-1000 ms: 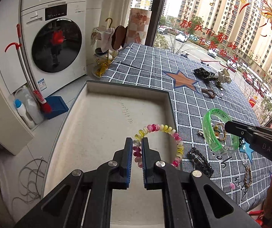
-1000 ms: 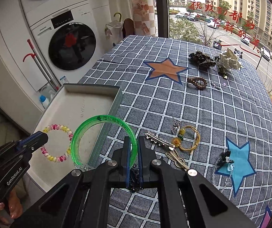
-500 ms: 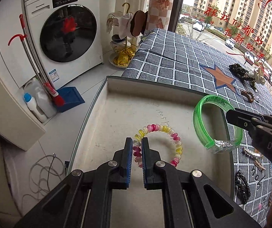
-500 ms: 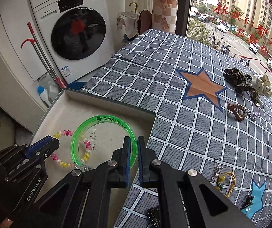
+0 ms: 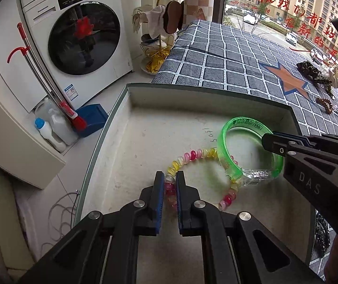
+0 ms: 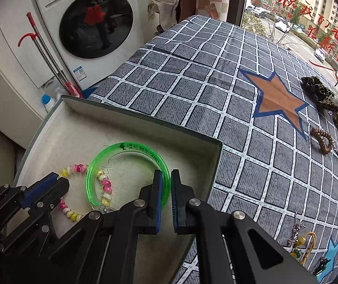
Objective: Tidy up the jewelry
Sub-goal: 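Carry both bracelets into the white tray and open both tools, then withdraw both open tools from the tray back over the bedspread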
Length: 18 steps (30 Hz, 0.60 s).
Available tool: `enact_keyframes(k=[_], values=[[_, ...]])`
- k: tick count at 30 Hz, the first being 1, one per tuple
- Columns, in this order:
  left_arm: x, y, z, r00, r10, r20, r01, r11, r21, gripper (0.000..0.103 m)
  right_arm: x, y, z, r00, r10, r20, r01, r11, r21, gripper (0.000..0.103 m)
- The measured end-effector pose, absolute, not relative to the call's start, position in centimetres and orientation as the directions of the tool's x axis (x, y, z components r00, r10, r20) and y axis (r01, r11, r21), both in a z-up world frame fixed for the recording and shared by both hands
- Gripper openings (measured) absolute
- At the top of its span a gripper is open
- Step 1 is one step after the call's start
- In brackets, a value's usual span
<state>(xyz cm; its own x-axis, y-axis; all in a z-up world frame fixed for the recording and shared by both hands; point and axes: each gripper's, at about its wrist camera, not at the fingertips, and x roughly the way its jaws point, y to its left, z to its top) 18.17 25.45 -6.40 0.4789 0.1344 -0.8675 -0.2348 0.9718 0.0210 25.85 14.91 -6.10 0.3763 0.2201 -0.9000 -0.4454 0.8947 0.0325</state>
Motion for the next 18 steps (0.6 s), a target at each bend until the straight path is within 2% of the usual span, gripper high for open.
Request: enact_keyframes(k=[6, 8, 10, 11, 15, 18], values=[[18.4, 25.4, -6.3, 0.466, 0.148, -0.872, -0.246, 0.969, 0.032, 0.017, 25.8, 15.3, -6.4, 0.372, 0.21, -0.904, -0.453, 0.891, 0.021, 0.009], [18.5, 25.5, -6.3, 0.456, 0.15, -0.877, -0.253, 0.967, 0.034, 0.017, 26.0, 15.3, -6.4, 0.357, 0.229, -0.906, -0.453, 0.89, 0.046, 0.016], [18.4, 25.5, -6.2, 0.448, 0.148, -0.882, -0.257, 0.966, 0.032, 0.017, 25.9, 15.2, -5.9, 0.361, 0.243, -0.901, -0.452, 0.89, 0.059, 0.037], [18.3, 25.5, -6.2, 0.448, 0.147, -0.882, -0.257, 0.966, 0.03, 0.017, 25.8, 15.1, -5.6, 0.371, 0.246, -0.896, -0.45, 0.891, 0.058, 0.042], [17.9, 25.4, -5.9, 0.449, 0.144, -0.882, -0.252, 0.967, 0.029, 0.017, 25.4, 14.3, -3.8, 0.404, 0.263, -0.876, -0.438, 0.897, 0.067, 0.047], [17.5, 25.3, -5.6, 0.456, 0.148, -0.878, -0.252, 0.967, 0.032, 0.017, 24.9, 13.1, -2.5, 0.423, 0.279, -0.862, -0.424, 0.902, 0.084, 0.06]])
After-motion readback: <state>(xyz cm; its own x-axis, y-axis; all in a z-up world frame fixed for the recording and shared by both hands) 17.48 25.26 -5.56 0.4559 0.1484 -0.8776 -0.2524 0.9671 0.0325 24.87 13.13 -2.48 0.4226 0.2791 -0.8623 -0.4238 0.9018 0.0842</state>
